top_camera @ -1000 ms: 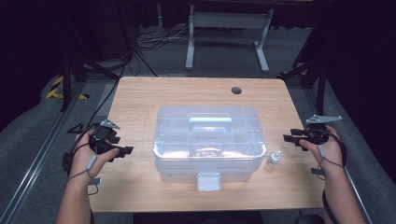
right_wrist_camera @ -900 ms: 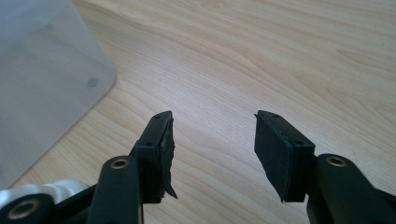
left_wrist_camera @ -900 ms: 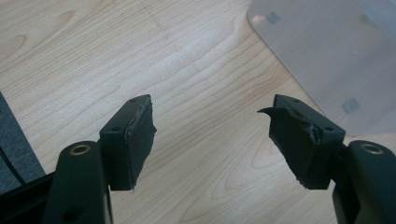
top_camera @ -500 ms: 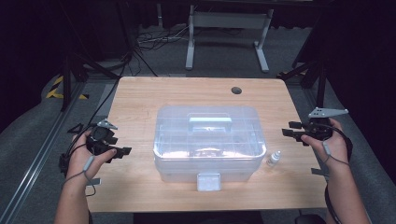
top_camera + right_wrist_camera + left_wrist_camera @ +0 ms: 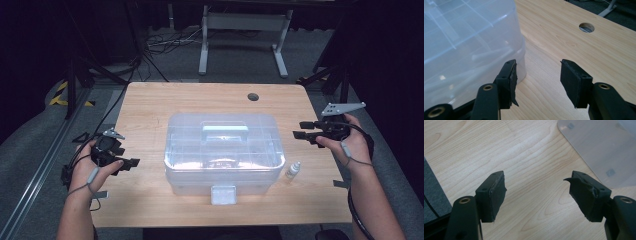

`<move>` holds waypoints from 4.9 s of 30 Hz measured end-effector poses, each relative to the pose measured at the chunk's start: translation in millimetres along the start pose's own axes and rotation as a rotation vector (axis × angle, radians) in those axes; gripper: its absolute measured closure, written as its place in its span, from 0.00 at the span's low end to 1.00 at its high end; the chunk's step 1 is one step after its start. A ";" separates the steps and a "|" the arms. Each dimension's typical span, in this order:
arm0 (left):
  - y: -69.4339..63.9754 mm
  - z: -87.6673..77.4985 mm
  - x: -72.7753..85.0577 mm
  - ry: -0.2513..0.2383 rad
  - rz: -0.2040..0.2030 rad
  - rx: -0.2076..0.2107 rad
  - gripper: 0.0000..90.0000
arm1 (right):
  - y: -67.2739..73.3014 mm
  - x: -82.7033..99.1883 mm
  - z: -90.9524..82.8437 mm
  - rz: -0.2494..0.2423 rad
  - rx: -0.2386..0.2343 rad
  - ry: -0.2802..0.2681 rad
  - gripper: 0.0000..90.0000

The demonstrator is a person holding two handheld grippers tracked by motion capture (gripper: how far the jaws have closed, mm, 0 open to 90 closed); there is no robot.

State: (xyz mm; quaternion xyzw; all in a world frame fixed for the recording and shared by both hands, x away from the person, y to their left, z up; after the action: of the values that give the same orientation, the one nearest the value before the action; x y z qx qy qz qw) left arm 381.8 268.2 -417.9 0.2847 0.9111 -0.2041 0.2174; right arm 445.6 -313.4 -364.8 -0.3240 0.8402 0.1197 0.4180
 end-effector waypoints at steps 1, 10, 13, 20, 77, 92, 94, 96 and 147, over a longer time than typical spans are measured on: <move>0.3 -0.6 0.3 0.003 0.002 0.003 0.33 | 1.3 -2.7 -0.4 -0.005 -0.001 0.001 0.53; 0.0 -2.8 0.7 -0.003 0.001 0.000 0.32 | 14.1 -23.3 -3.7 -0.044 -0.034 0.001 0.53; -0.5 -2.7 0.6 0.000 0.002 0.002 0.32 | 19.3 -30.9 -4.6 -0.061 -0.040 0.006 0.53; -0.6 -3.5 1.1 -0.002 0.000 0.002 0.32 | 30.8 -42.7 -5.7 -0.084 -0.068 0.015 0.53; -4.1 1.0 0.8 -0.015 0.056 0.029 0.30 | 144.8 -108.0 49.2 -0.420 -0.308 0.136 0.49; -7.0 6.4 -0.4 -0.103 0.156 0.110 0.42 | 152.8 -120.2 47.9 -0.495 -0.269 0.135 0.80; -8.4 4.9 -1.7 -0.144 0.150 0.132 0.43 | 152.4 -121.8 47.6 -0.507 -0.265 0.131 0.81; -10.0 2.8 -2.4 -0.166 0.143 0.147 0.44 | 152.5 -122.3 47.3 -0.511 -0.259 0.133 0.81; -33.9 -29.7 6.6 -0.237 0.136 0.083 0.41 | 115.4 -172.0 60.9 -0.474 -0.288 0.157 0.79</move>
State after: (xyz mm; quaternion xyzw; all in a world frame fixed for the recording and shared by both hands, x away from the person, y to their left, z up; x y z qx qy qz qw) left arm 348.0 260.1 -388.4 0.3283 0.8485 -0.2586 0.3247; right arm 485.0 -120.4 -276.6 -0.5758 0.7451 0.1115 0.3177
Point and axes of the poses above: each handheld gripper's, and its own axes: z roughly forward along the jaws, x roughly out of its underside, y roughly to its left, the point moved 4 cm from there along z, roughly forward along the jaws, and after that the axes turned 11 degrees about x, right-handed, at the moved point
